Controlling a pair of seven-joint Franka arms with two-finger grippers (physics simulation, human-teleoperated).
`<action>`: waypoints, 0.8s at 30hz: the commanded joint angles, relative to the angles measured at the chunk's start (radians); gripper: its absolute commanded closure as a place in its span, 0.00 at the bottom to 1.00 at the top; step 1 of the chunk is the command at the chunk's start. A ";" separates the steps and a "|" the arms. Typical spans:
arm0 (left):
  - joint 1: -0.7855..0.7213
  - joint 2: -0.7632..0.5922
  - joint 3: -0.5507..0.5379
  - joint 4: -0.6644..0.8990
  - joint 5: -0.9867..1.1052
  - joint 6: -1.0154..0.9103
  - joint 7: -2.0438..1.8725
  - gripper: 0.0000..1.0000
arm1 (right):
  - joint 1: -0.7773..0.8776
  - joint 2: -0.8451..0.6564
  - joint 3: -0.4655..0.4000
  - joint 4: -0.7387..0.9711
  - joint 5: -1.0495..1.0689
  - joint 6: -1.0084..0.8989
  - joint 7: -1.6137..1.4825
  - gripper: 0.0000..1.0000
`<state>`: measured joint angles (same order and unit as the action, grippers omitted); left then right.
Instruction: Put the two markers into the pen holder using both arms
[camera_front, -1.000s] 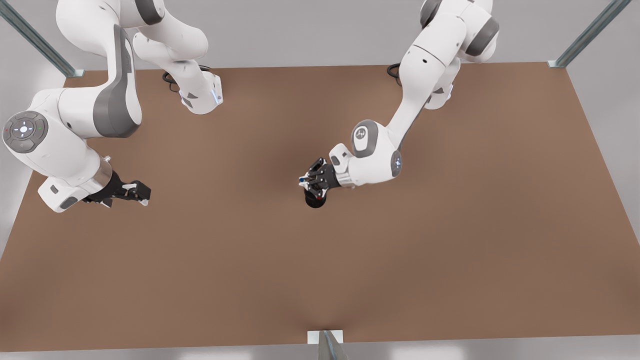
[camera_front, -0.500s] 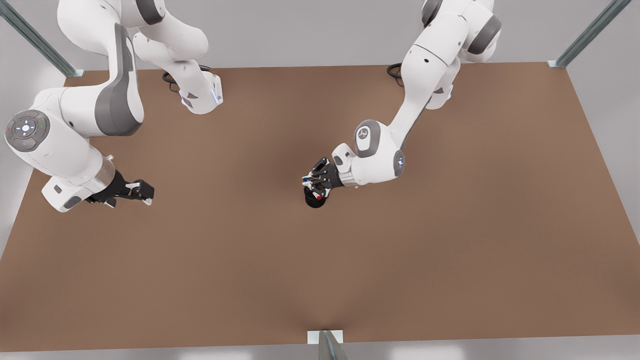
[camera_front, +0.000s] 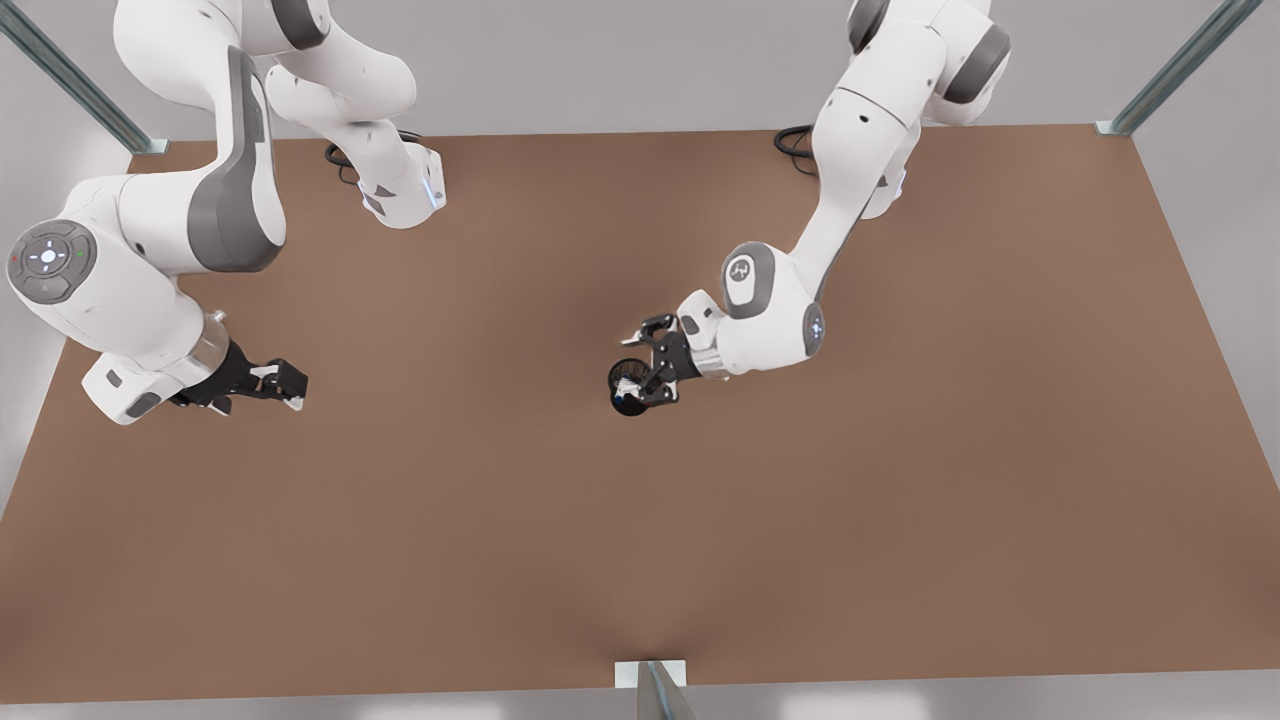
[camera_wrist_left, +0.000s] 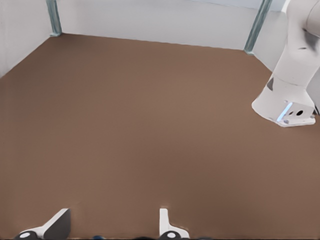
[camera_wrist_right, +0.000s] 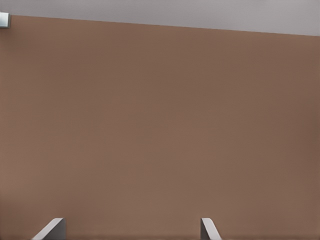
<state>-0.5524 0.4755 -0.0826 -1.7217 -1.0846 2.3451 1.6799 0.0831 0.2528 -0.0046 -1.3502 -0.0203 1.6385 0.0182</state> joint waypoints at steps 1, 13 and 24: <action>0.003 -0.009 0.090 0.054 0.202 -0.130 -0.605 0.00 | 0.001 -0.001 0.000 0.002 -0.003 -0.002 -0.015 0.00; 0.315 -0.279 0.090 0.404 1.155 -0.814 -1.867 0.00 | 0.004 -0.006 0.000 0.045 -0.032 -0.023 -0.017 0.00; 0.331 -0.259 0.066 0.404 1.163 -0.805 -1.925 0.00 | -0.002 -0.006 0.000 0.043 -0.030 -0.025 -0.020 0.00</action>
<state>-0.2190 0.2169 -0.0138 -1.3182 0.0726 1.5633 0.3460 0.0812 0.2482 -0.0045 -1.3075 -0.0514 1.6159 0.0054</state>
